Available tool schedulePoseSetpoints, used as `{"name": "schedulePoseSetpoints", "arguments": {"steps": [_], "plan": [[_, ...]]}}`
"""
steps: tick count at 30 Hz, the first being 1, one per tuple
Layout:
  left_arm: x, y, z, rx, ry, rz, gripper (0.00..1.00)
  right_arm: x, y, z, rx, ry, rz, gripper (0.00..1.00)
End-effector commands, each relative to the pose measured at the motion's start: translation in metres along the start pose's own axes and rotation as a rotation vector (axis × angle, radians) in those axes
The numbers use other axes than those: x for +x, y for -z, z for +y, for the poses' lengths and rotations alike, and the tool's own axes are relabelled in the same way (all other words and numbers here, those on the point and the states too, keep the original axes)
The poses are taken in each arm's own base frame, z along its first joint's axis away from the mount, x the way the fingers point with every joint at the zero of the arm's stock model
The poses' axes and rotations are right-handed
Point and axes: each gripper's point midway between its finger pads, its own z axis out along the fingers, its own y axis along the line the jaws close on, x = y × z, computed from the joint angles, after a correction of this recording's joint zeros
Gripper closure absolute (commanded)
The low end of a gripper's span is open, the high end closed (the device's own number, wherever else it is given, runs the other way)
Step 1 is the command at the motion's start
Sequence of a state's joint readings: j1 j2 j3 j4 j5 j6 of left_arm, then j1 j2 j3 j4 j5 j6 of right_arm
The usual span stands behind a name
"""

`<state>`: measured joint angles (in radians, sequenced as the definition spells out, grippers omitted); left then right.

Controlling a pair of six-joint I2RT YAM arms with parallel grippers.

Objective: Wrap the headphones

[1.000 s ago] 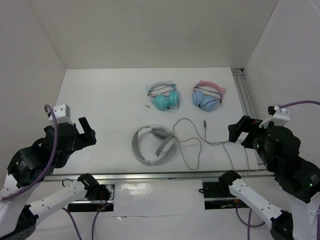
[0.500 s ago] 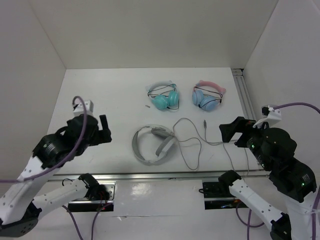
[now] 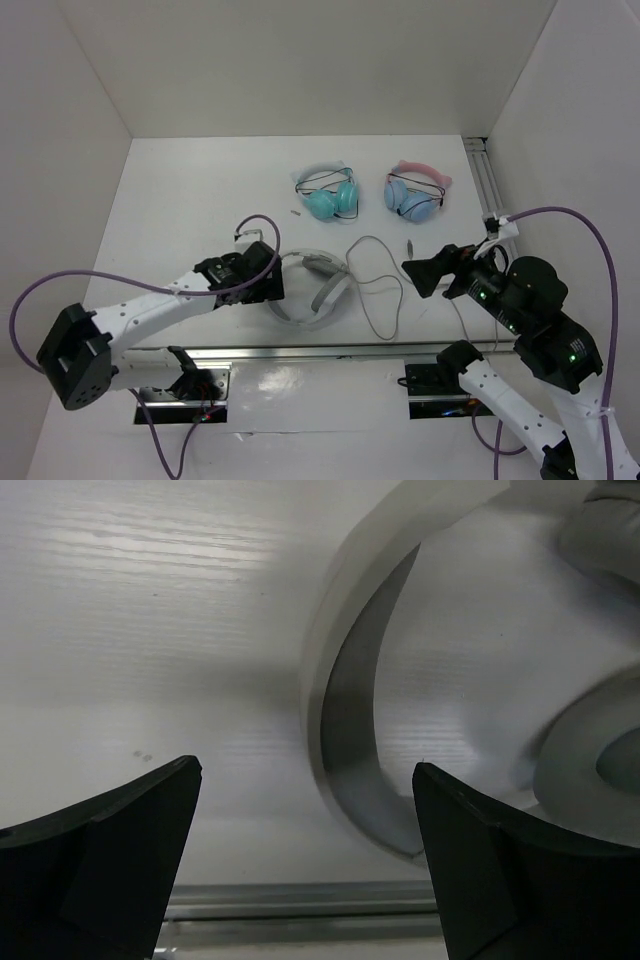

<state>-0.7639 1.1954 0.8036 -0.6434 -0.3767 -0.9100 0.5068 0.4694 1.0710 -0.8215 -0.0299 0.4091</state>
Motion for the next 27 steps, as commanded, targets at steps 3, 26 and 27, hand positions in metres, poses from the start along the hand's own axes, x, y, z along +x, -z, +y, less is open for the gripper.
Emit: {"name": "schedulePoseSetpoints", "arguments": {"steps": [3, 26, 27], "plan": [[0.002, -0.045, -0.032, 0.047, 0.119, -0.028, 0.0, -0.014, 0.0, 0.021, -0.109, 0.062, -0.026, 0.0], [-0.017, 0.04, -0.017, -0.156, 0.03, -0.076, 1.0, -0.014, -0.02, 0.042, -0.262, 0.062, -0.1, 0.0], [-0.031, 0.059, -0.022, -0.122, -0.021, -0.094, 1.0, -0.019, -0.01, 0.056, -0.346, 0.059, -0.155, 0.0]]}}
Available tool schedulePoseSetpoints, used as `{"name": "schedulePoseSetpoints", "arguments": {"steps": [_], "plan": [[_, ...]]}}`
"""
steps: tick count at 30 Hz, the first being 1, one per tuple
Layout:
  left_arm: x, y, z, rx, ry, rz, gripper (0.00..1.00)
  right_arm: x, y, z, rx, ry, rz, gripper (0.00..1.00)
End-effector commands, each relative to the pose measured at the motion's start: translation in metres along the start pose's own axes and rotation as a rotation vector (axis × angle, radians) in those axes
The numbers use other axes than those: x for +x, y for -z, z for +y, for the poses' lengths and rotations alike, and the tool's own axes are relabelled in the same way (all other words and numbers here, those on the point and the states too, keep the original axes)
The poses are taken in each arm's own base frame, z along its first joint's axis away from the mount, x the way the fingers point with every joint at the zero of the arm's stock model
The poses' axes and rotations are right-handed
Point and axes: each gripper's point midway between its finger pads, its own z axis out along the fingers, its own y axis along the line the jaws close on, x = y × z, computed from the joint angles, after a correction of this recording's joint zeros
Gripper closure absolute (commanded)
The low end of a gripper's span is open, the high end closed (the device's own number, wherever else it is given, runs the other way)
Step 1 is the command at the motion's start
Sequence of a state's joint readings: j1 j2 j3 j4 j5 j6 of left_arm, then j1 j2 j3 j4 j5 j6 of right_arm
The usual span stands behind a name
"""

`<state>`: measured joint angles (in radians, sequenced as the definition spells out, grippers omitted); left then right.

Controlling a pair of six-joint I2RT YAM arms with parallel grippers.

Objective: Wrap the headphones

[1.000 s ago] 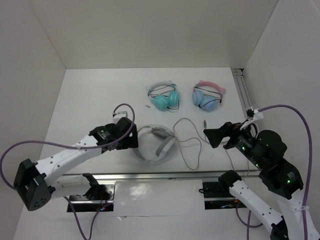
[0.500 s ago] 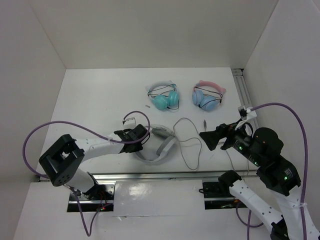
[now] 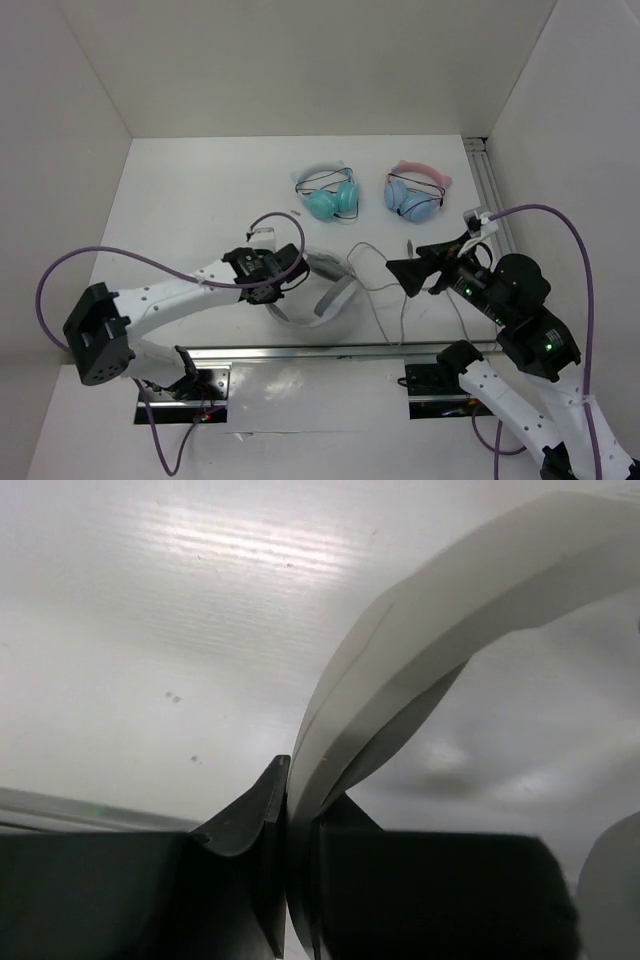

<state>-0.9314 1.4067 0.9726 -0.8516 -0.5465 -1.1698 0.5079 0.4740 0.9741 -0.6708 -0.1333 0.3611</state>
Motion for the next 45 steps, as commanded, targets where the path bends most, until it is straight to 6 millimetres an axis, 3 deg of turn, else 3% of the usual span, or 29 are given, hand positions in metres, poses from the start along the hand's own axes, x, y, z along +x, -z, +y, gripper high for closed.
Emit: {"name": "schedulePoseSetpoints", "arguments": {"steps": [1, 3, 4, 6, 7, 8, 9, 11, 13, 16, 17, 19, 21, 23, 24, 25, 27, 30, 33, 34, 35, 36, 38, 39, 42, 45], "plan": [[-0.053, 0.069, 0.004, 0.096, -0.043, -0.11, 1.0, -0.034, 0.004, 0.056, -0.329, 0.047, -0.214, 0.0], [-0.066, 0.091, 0.02, 0.078, -0.114, -0.132, 1.0, -0.033, -0.003, 0.063, -0.386, 0.067, -0.232, 0.0], [-0.084, 0.112, 0.02, 0.098, -0.102, -0.17, 1.0, -0.027, -0.01, 0.067, -0.433, 0.081, -0.227, 0.0], [-0.11, 0.123, 0.044, 0.001, -0.101, -0.229, 1.0, -0.018, -0.018, 0.074, -0.514, 0.107, -0.222, 0.0], [-0.129, 0.136, 0.052, -0.02, -0.089, -0.26, 1.0, -0.029, -0.014, 0.087, -0.595, 0.125, -0.3, 0.0], [-0.137, 0.137, 0.065, -0.072, -0.117, -0.26, 1.0, -0.013, -0.015, 0.091, -0.664, 0.151, -0.28, 0.0], [-0.151, 0.136, 0.08, -0.109, -0.087, -0.264, 1.0, -0.013, -0.015, 0.094, -0.696, 0.171, -0.299, 0.0], [-0.174, 0.141, 0.083, -0.095, -0.103, -0.275, 1.0, -0.016, -0.026, 0.092, -0.684, 0.241, -0.322, 0.02], [-0.194, 0.15, 0.088, -0.045, -0.079, -0.299, 1.0, -0.005, -0.054, 0.074, -0.589, 0.285, -0.253, 0.04], [-0.213, 0.163, 0.103, -0.035, 0.002, -0.329, 1.0, -0.004, -0.079, 0.051, -0.433, 0.28, -0.26, 0.06], [-0.225, 0.178, 0.108, -0.015, 0.059, -0.374, 1.0, -0.009, -0.089, 0.04, -0.352, 0.276, -0.305, 0.06], [-0.24, 0.189, 0.12, 0.0, 0.115, -0.41, 1.0, 0.006, -0.108, 0.026, -0.289, 0.276, -0.277, 0.06], [-0.249, 0.198, 0.129, -0.002, 0.136, -0.437, 1.0, 0.013, -0.124, 0.01, -0.201, 0.281, -0.267, 0.06], [-0.254, 0.21, 0.15, -0.067, 0.154, -0.454, 1.0, 0.019, -0.139, 0.005, -0.153, 0.327, -0.234, 0.06], [-0.255, 0.214, 0.161, -0.122, 0.177, -0.472, 1.0, 0.011, -0.144, -0.004, -0.088, 0.318, -0.25, 0.06], [-0.255, 0.222, 0.182, -0.198, 0.208, -0.518, 1.0, 0.016, -0.149, -0.007, -0.067, 0.328, -0.233, 0.06], [-0.25, 0.224, 0.201, -0.246, 0.32, -0.542, 1.0, 0.022, -0.16, -0.012, -0.034, 0.326, -0.211, 0.06], [-0.254, 0.231, 0.201, -0.18, 0.336, -0.57, 1.0, 0.024, -0.161, 0.011, -0.14, 0.335, -0.217, 0.06], [-0.252, 0.254, 0.223, -0.227, 0.429, -0.644, 1.0, 0.036, -0.154, 0.035, -0.286, 0.397, -0.183, 0.06], [-0.263, 0.263, 0.219, -0.178, 0.438, -0.693, 1.0, 0.031, -0.153, 0.04, -0.303, 0.399, -0.187, 0.06], [-0.266, 0.267, 0.202, -0.063, 0.395, -0.689, 1.0, 0.029, -0.152, 0.044, -0.321, 0.421, -0.182, 0.06], [-0.267, 0.264, 0.193, -0.025, 0.339, -0.678, 1.0, 0.047, -0.159, 0.045, -0.346, 0.43, -0.106, 0.06], [-0.267, 0.266, 0.179, 0.055, 0.326, -0.653, 1.0, 0.05, -0.163, 0.055, -0.384, 0.449, -0.061, 0.06], [-0.267, 0.266, 0.175, 0.077, 0.306, -0.644, 1.0, 0.063, -0.167, 0.057, -0.403, 0.447, -0.007, 0.06], [-0.27, 0.261, 0.159, 0.136, 0.266, -0.625, 1.0, 0.062, -0.162, 0.076, -0.51, 0.438, -0.014, 0.06], [-0.268, 0.261, 0.15, 0.184, 0.25, -0.609, 1.0, 0.053, -0.173, 0.061, -0.38, 0.447, -0.098, 0.06]]}}
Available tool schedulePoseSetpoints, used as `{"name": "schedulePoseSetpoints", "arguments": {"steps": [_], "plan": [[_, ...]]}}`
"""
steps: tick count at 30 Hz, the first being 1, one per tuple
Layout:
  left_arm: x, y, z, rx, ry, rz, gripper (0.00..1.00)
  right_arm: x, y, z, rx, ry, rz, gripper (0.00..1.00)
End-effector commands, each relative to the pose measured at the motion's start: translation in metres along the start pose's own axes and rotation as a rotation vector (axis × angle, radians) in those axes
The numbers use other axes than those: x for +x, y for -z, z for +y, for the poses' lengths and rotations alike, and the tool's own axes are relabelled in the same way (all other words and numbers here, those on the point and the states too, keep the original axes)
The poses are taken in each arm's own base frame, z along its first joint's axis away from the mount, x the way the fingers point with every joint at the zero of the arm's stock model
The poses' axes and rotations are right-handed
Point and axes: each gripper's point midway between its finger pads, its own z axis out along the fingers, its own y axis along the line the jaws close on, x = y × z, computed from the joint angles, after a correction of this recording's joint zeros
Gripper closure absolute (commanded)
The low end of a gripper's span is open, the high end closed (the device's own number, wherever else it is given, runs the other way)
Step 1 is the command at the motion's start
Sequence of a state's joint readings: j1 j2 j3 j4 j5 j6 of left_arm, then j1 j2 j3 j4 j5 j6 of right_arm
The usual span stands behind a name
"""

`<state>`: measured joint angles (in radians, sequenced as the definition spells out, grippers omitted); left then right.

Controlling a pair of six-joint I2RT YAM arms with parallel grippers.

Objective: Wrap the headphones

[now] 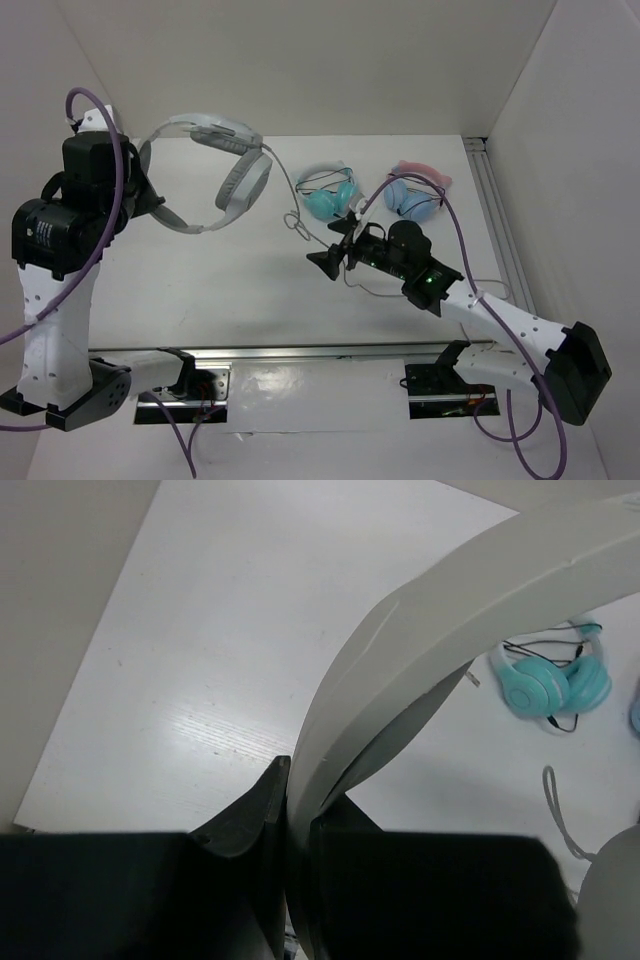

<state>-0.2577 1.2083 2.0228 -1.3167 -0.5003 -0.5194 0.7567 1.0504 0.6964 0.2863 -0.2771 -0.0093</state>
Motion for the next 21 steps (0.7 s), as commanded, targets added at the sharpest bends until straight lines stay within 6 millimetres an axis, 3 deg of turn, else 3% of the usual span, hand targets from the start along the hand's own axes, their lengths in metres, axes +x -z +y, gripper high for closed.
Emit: {"name": "schedulePoseSetpoints", "arguments": {"steps": [1, 3, 4, 5, 6, 8, 11, 12, 13, 17, 18, 20, 21], "plan": [[-0.026, 0.008, -0.031, 0.166, 0.07, -0.078, 1.0, -0.01, -0.005, -0.011, 0.071, 0.044, -0.062, 0.06], [-0.025, 0.009, -0.033, 0.175, 0.069, -0.073, 1.0, -0.01, -0.005, -0.022, 0.127, 0.055, -0.066, 0.07], [-0.025, 0.009, -0.033, 0.175, 0.069, -0.073, 1.0, -0.014, -0.006, -0.023, 0.136, 0.058, -0.082, 0.14], [-0.027, 0.011, -0.033, 0.179, 0.073, -0.081, 1.0, -0.013, -0.005, -0.023, 0.136, 0.059, -0.085, 0.31], [-0.027, 0.011, -0.033, 0.179, 0.073, -0.081, 1.0, -0.009, -0.007, -0.024, 0.136, 0.056, -0.073, 0.41], [-0.027, 0.01, -0.027, 0.149, 0.071, -0.085, 1.0, -0.003, -0.007, -0.022, 0.125, 0.044, -0.063, 0.81], [-0.029, 0.005, -0.024, 0.116, 0.07, -0.09, 1.0, 0.0, -0.005, -0.018, 0.114, 0.024, -0.061, 0.86], [-0.027, 0.005, -0.023, 0.112, 0.066, -0.083, 1.0, 0.014, -0.004, -0.015, 0.105, 0.018, -0.032, 0.88], [-0.028, 0.005, -0.019, 0.096, 0.07, -0.088, 1.0, 0.012, -0.002, -0.014, 0.105, 0.01, -0.046, 0.99], [-0.023, -0.009, -0.008, 0.008, 0.064, -0.081, 1.0, 0.015, 0.01, -0.007, 0.109, -0.013, -0.043, 1.0], [-0.016, -0.016, -0.003, -0.04, 0.063, -0.069, 1.0, 0.025, 0.013, 0.0, 0.098, -0.019, 0.001, 1.0], [-0.015, -0.025, 0.015, -0.157, 0.067, -0.092, 1.0, 0.017, 0.017, 0.011, 0.094, -0.004, 0.016, 1.0], [-0.005, -0.041, 0.014, -0.191, 0.055, -0.068, 1.0, 0.022, 0.023, 0.027, 0.081, 0.009, 0.062, 1.0]]}}
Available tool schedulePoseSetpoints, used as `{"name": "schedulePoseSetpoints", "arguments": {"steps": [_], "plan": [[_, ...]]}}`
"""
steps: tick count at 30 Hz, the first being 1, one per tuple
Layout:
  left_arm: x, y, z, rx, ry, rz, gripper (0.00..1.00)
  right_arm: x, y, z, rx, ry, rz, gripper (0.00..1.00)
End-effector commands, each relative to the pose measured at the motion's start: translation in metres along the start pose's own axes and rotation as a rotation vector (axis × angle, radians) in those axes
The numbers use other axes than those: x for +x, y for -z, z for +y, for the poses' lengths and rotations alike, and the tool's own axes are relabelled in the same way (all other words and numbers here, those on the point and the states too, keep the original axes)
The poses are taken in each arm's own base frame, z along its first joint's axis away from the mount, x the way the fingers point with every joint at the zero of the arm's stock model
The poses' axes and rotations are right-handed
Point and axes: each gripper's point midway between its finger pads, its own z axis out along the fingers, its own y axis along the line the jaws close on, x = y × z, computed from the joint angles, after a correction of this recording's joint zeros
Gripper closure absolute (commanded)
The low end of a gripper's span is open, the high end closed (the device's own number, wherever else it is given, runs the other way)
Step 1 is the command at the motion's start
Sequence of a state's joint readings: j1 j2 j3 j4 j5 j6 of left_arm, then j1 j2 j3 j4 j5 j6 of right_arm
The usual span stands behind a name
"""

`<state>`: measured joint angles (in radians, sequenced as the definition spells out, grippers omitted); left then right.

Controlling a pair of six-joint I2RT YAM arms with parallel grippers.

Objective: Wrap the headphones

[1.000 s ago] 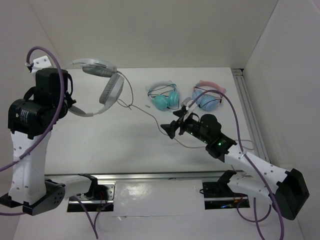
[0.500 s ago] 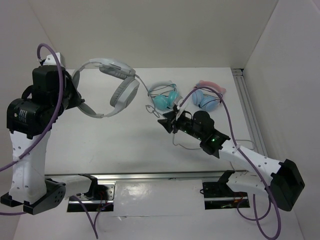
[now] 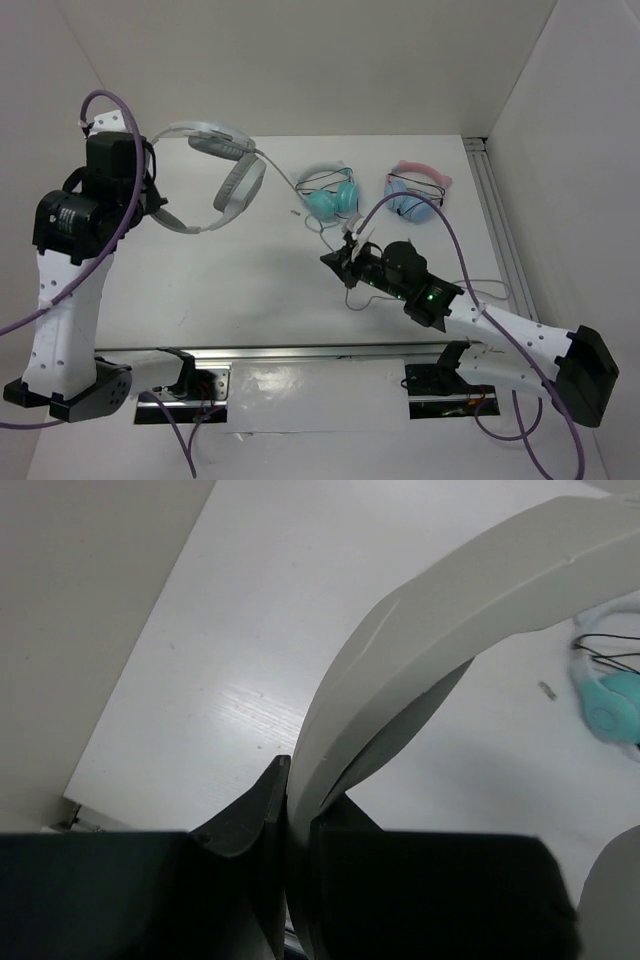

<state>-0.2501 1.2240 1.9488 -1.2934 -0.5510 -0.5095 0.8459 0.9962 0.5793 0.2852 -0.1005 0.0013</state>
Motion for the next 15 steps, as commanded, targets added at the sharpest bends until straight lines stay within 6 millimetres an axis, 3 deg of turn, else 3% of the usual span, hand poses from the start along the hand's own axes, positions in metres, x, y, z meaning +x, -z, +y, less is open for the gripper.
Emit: {"name": "schedulePoseSetpoints", "arguments": {"steps": [1, 3, 4, 6, 9, 10, 11, 12, 13, 14, 15], "plan": [[-0.011, -0.026, 0.006, -0.12, 0.09, -0.082, 1.0, -0.032, 0.019, 0.03, -0.027, 0.027, -0.012, 1.0], [0.006, -0.047, 0.0, -0.14, 0.06, -0.042, 1.0, -0.034, 0.034, 0.05, -0.089, 0.062, 0.046, 1.0], [0.012, -0.056, -0.003, -0.149, 0.047, -0.025, 1.0, -0.059, 0.041, 0.056, -0.097, 0.063, 0.016, 1.0], [0.031, -0.081, -0.007, -0.184, 0.012, 0.015, 1.0, -0.085, 0.061, 0.074, -0.153, 0.072, 0.026, 1.0], [0.064, -0.113, -0.029, -0.175, -0.138, 0.121, 1.0, -0.107, 0.077, 0.089, -0.224, 0.093, 0.025, 1.0], [0.079, -0.122, -0.038, -0.164, -0.19, 0.159, 1.0, -0.11, 0.083, 0.091, -0.237, 0.103, 0.038, 1.0], [0.09, -0.122, -0.057, -0.127, -0.24, 0.176, 1.0, -0.132, 0.089, 0.086, -0.216, 0.121, -0.004, 1.0], [0.101, -0.126, -0.066, -0.115, -0.29, 0.2, 1.0, -0.13, 0.086, 0.082, -0.191, 0.138, 0.032, 1.0], [0.117, -0.131, -0.077, -0.098, -0.344, 0.24, 1.0, -0.15, 0.089, 0.076, -0.156, 0.15, 0.0, 1.0], [0.127, -0.128, -0.096, -0.053, -0.387, 0.234, 1.0, -0.156, 0.089, 0.071, -0.131, 0.175, 0.0, 1.0], [0.142, -0.131, -0.102, -0.034, -0.438, 0.257, 1.0, -0.155, 0.084, 0.066, -0.103, 0.193, 0.031, 1.0]]}}
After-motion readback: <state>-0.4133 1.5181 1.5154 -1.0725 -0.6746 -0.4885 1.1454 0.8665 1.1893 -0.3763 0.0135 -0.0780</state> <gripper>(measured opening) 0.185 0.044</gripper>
